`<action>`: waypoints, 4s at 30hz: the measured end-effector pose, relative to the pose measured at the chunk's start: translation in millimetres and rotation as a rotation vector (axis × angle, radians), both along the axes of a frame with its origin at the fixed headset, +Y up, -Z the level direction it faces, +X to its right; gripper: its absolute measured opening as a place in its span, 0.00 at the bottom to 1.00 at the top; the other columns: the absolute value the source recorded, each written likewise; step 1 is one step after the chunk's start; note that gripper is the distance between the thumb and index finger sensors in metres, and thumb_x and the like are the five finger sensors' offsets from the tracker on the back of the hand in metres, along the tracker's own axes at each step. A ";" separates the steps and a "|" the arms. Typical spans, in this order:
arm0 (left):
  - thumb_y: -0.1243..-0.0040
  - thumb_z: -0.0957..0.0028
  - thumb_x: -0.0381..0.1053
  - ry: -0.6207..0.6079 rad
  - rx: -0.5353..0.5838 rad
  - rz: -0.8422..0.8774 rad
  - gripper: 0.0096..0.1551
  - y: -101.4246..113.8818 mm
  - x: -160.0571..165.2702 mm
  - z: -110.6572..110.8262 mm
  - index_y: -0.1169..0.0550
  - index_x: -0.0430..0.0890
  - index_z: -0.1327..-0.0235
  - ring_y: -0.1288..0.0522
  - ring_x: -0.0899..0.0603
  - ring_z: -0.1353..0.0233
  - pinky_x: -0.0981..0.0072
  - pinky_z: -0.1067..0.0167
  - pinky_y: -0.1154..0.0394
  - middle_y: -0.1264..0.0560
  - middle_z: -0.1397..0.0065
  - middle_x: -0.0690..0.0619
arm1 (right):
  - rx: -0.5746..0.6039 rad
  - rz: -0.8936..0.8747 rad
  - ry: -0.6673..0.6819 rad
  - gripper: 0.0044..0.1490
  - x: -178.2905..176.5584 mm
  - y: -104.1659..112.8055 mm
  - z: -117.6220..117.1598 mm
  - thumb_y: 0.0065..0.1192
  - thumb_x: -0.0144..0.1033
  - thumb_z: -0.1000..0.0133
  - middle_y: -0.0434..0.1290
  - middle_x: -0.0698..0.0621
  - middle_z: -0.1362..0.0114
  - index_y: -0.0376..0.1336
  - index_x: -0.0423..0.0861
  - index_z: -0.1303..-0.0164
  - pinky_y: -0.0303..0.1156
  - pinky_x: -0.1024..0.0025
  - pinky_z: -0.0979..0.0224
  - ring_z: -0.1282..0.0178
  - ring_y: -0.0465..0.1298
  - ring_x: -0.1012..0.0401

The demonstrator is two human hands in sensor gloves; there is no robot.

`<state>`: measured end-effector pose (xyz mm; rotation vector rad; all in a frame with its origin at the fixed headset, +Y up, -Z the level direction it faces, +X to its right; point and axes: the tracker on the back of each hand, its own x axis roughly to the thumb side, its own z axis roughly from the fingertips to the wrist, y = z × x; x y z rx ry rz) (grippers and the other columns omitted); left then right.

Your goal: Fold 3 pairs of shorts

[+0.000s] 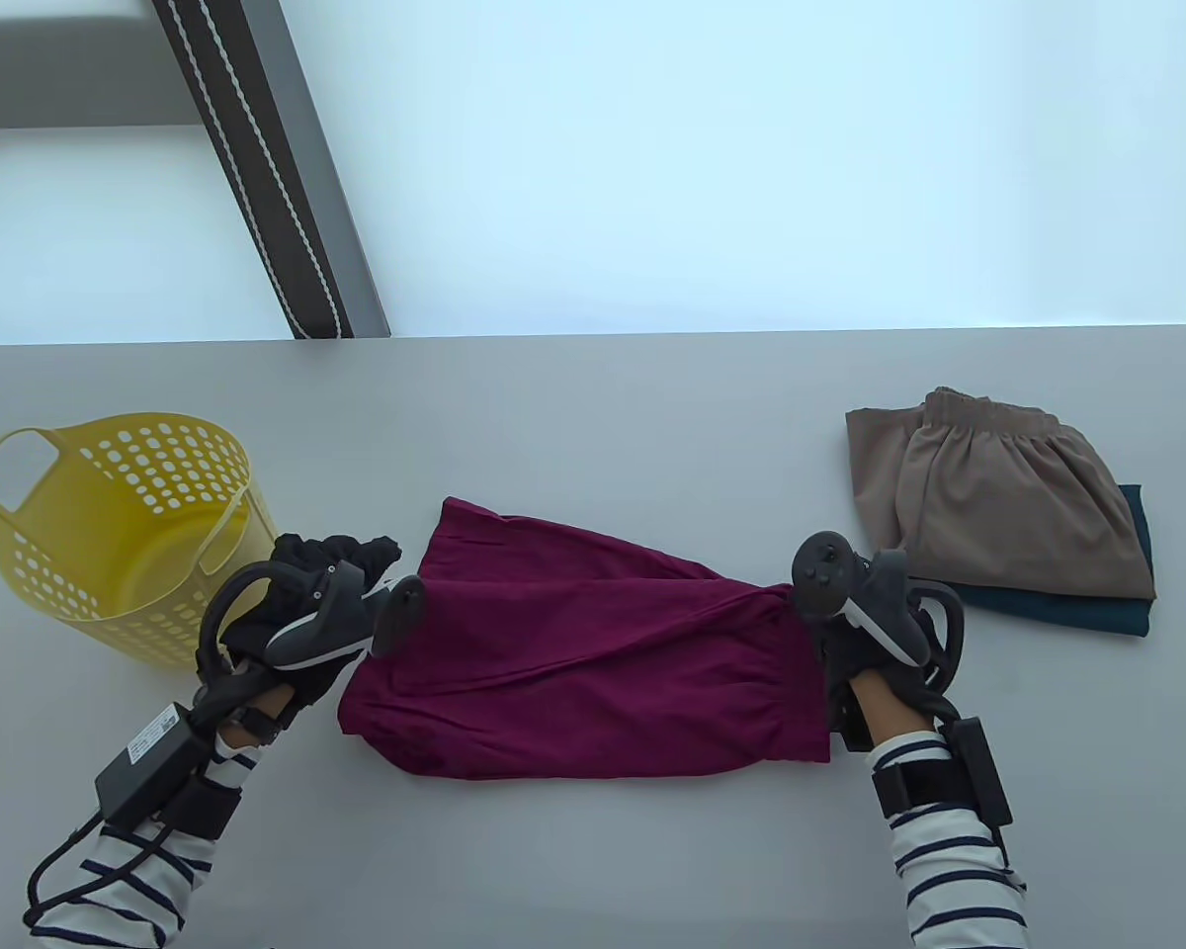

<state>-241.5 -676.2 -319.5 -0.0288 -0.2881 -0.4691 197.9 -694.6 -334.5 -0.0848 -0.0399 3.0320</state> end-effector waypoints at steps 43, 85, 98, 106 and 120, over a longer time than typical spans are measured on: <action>0.53 0.49 0.60 -0.144 0.064 0.032 0.23 -35.8 -26.3 91.7 0.34 0.59 0.40 0.15 0.54 0.43 0.47 0.31 0.24 0.21 0.44 0.64 | -0.304 -0.157 -0.191 0.45 2.0 -63.7 47.6 0.67 0.46 0.54 0.75 0.32 0.58 0.57 0.25 0.42 0.81 0.67 0.69 0.71 0.83 0.50; 0.53 0.49 0.60 -0.278 0.092 0.010 0.24 -23.1 -15.0 112.6 0.33 0.59 0.39 0.15 0.53 0.42 0.47 0.31 0.25 0.20 0.43 0.63 | -0.130 -0.260 0.258 0.65 -147.9 6.9 10.9 0.40 0.61 0.44 0.23 0.18 0.32 0.19 0.27 0.30 0.41 0.29 0.36 0.36 0.32 0.19; 0.53 0.49 0.60 -0.261 0.037 -0.008 0.24 -34.0 -12.5 105.3 0.33 0.59 0.40 0.15 0.53 0.43 0.47 0.31 0.25 0.20 0.44 0.63 | -0.516 -0.310 -0.119 0.51 -106.6 -70.8 -46.1 0.62 0.44 0.48 0.30 0.12 0.34 0.44 0.22 0.36 0.42 0.26 0.42 0.42 0.33 0.15; 0.53 0.49 0.60 -0.247 0.038 -0.010 0.23 -32.7 -16.3 103.4 0.33 0.59 0.40 0.14 0.53 0.43 0.47 0.31 0.25 0.20 0.44 0.63 | -0.352 -0.338 -0.171 0.25 -115.4 -65.6 -46.3 0.67 0.35 0.53 0.42 0.20 0.29 0.65 0.35 0.51 0.48 0.28 0.37 0.36 0.41 0.18; 0.53 0.49 0.60 -0.255 0.065 -0.010 0.23 -21.6 -18.7 106.1 0.32 0.59 0.40 0.14 0.53 0.43 0.47 0.31 0.25 0.20 0.44 0.63 | -0.368 -0.717 0.062 0.25 -42.4 63.1 2.6 0.56 0.30 0.46 0.68 0.18 0.45 0.57 0.27 0.49 0.87 0.68 0.66 0.60 0.87 0.43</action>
